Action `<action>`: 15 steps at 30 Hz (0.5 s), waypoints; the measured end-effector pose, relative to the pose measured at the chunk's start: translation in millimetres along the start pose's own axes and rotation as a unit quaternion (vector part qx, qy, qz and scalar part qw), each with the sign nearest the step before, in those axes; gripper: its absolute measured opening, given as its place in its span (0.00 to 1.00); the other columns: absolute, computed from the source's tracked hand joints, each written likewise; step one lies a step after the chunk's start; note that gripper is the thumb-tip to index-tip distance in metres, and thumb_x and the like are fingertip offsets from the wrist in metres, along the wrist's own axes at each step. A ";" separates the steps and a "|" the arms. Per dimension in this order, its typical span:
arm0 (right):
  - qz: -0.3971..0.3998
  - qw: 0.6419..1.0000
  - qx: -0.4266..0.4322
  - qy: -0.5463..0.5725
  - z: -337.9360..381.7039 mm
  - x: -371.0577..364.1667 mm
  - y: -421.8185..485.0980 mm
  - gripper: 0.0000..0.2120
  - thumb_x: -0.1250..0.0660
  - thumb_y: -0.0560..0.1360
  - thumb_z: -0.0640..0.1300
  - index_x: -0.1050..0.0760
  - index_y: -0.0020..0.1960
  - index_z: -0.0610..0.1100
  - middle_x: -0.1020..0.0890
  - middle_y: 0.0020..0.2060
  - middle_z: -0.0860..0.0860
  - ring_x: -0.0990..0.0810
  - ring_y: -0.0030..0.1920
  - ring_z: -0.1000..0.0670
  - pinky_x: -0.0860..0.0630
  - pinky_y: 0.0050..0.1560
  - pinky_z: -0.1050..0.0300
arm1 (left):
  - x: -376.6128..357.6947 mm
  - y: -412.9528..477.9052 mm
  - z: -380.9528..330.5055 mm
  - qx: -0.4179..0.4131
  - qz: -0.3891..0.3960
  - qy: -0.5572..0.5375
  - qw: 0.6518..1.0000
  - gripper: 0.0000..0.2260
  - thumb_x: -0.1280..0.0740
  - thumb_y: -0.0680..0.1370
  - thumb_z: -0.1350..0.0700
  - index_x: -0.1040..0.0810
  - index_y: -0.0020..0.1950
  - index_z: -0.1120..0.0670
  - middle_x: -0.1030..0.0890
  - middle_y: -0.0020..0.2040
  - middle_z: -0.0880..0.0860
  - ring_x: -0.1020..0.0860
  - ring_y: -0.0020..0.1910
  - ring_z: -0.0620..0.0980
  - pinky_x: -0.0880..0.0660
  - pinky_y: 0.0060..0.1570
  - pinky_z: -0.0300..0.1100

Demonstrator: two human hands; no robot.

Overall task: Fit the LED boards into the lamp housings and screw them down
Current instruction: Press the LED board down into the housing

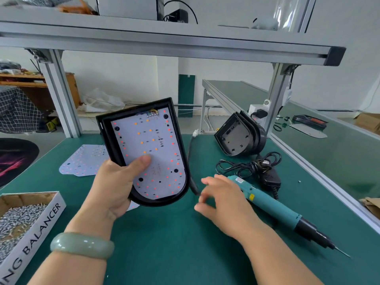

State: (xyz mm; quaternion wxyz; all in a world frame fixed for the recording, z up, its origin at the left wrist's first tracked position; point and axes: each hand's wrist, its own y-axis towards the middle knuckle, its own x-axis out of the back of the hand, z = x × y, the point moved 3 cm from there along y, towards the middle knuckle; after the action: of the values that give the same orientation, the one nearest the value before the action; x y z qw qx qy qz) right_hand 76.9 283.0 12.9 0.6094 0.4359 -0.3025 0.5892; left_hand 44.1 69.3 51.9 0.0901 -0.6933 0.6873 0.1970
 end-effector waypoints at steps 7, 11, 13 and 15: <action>-0.002 0.994 0.054 0.091 20.1 -7.0 7.4 0.09 0.42 0.81 0.48 0.24 0.47 0.50 0.20 0.38 0.53 0.25 0.40 0.61 0.26 0.47 0.54 | -6.1 -2.6 -5.4 0.020 0.054 -0.027 0.998 0.11 0.31 0.66 0.60 0.14 0.45 0.50 0.14 0.48 0.53 0.15 0.44 0.53 0.19 0.36 0.46; -0.137 0.908 -0.058 0.392 7.1 21.8 2.4 0.12 0.47 0.82 0.45 0.27 0.45 0.50 0.17 0.32 0.53 0.19 0.32 0.54 0.21 0.35 0.60 | 3.7 -2.3 -4.8 0.086 0.028 0.005 0.996 0.10 0.31 0.66 0.60 0.16 0.45 0.58 0.14 0.42 0.56 0.15 0.37 0.54 0.20 0.31 0.46; -0.222 0.889 -0.088 0.390 -6.5 38.1 0.7 0.13 0.48 0.83 0.46 0.25 0.47 0.49 0.20 0.27 0.56 0.21 0.27 0.56 0.25 0.29 0.65 | 3.6 -4.2 2.7 0.153 0.018 0.053 0.987 0.07 0.31 0.69 0.63 0.19 0.46 0.61 0.15 0.38 0.58 0.16 0.32 0.54 0.21 0.26 0.45; -0.298 0.881 -0.123 0.348 -21.3 47.6 -0.4 0.13 0.47 0.82 0.46 0.24 0.47 0.49 0.23 0.24 0.55 0.28 0.22 0.59 0.31 0.26 0.64 | 2.5 -5.9 11.3 0.206 0.003 0.117 0.971 0.04 0.34 0.74 0.67 0.21 0.46 0.64 0.16 0.35 0.59 0.18 0.28 0.55 0.23 0.23 0.44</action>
State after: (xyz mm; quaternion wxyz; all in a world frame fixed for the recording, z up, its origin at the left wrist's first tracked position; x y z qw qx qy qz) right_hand 80.0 323.5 45.5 0.8708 0.1942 0.0031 0.4516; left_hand 48.2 71.7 39.8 0.1497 -0.6758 0.7211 -0.0310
